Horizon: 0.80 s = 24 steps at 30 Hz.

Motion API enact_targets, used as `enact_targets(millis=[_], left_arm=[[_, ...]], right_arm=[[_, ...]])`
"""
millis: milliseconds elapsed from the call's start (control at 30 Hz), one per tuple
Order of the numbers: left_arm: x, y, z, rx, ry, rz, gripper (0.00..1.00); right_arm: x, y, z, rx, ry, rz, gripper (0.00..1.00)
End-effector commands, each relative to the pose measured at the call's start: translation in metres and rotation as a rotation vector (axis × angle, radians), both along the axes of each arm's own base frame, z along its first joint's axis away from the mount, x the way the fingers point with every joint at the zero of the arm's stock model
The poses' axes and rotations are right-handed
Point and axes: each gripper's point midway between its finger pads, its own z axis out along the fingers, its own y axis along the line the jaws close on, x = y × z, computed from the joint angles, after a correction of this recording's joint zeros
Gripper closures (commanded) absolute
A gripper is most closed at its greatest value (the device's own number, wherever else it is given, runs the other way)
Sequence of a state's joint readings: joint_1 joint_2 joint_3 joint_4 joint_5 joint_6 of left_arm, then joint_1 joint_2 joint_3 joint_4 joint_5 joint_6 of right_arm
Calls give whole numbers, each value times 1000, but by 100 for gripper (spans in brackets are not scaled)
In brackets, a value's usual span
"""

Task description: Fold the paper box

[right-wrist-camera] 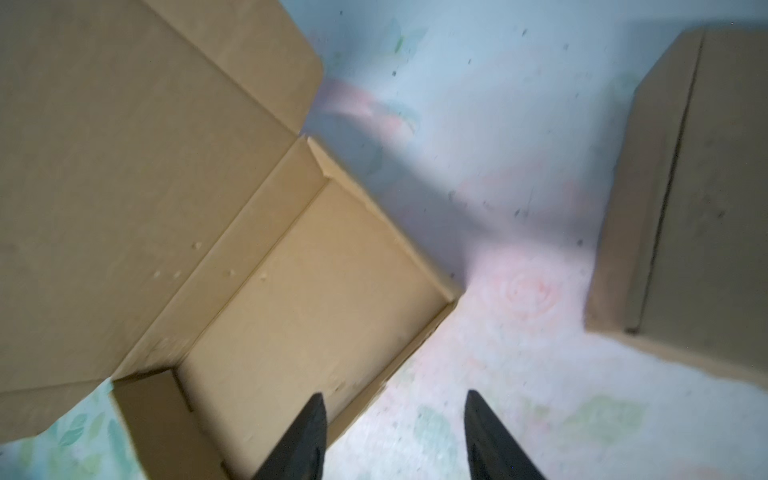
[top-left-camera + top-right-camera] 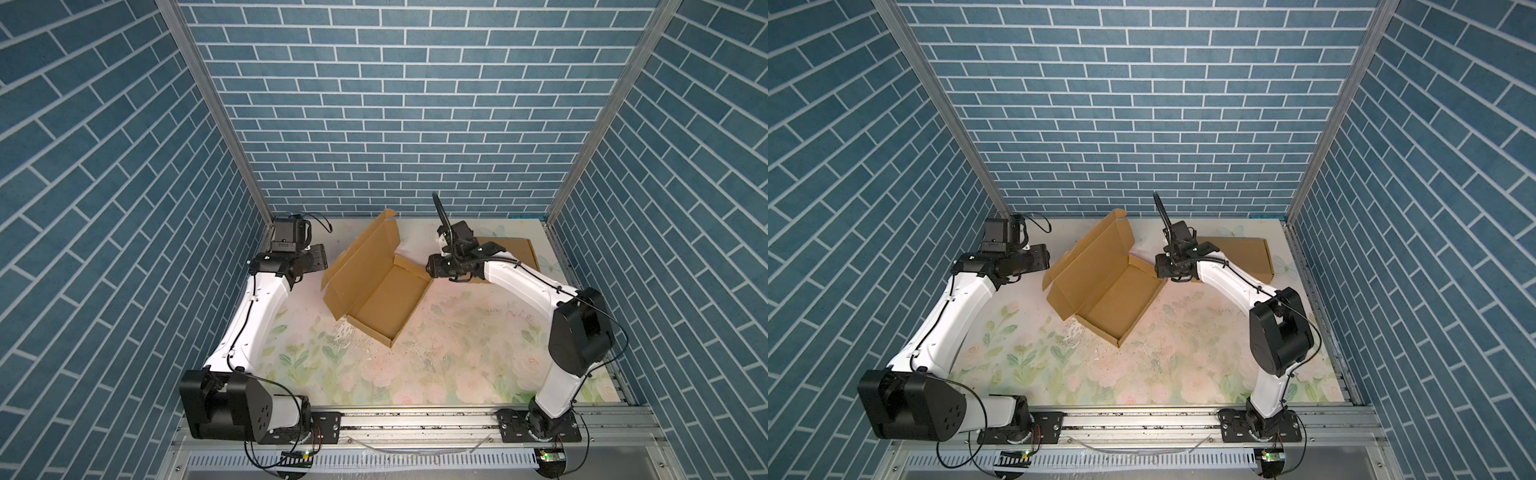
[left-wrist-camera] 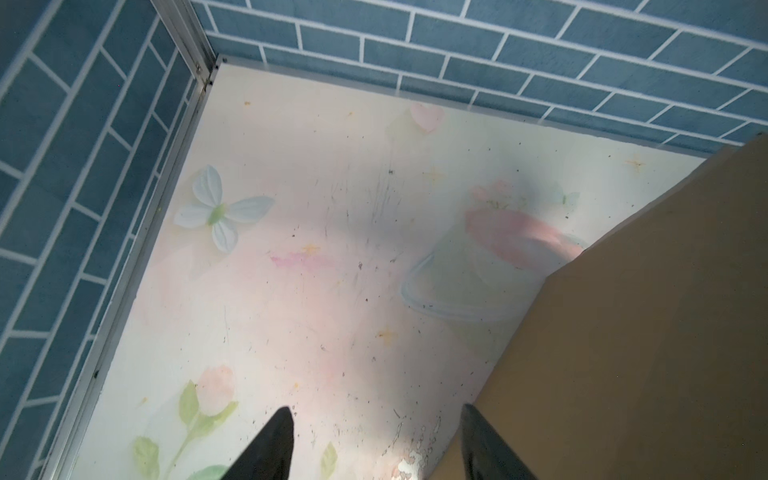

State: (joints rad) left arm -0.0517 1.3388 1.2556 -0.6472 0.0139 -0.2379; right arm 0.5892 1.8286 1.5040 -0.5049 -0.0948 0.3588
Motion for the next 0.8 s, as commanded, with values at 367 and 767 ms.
enact_targets(millis=[367, 767], left_arm=[[-9, 7, -10, -84, 5, 33, 38], [-12, 20, -4, -71, -2, 62, 43]], right_arm=[[65, 52, -71, -186, -61, 397, 41], [60, 57, -98, -200, 1, 296, 66]])
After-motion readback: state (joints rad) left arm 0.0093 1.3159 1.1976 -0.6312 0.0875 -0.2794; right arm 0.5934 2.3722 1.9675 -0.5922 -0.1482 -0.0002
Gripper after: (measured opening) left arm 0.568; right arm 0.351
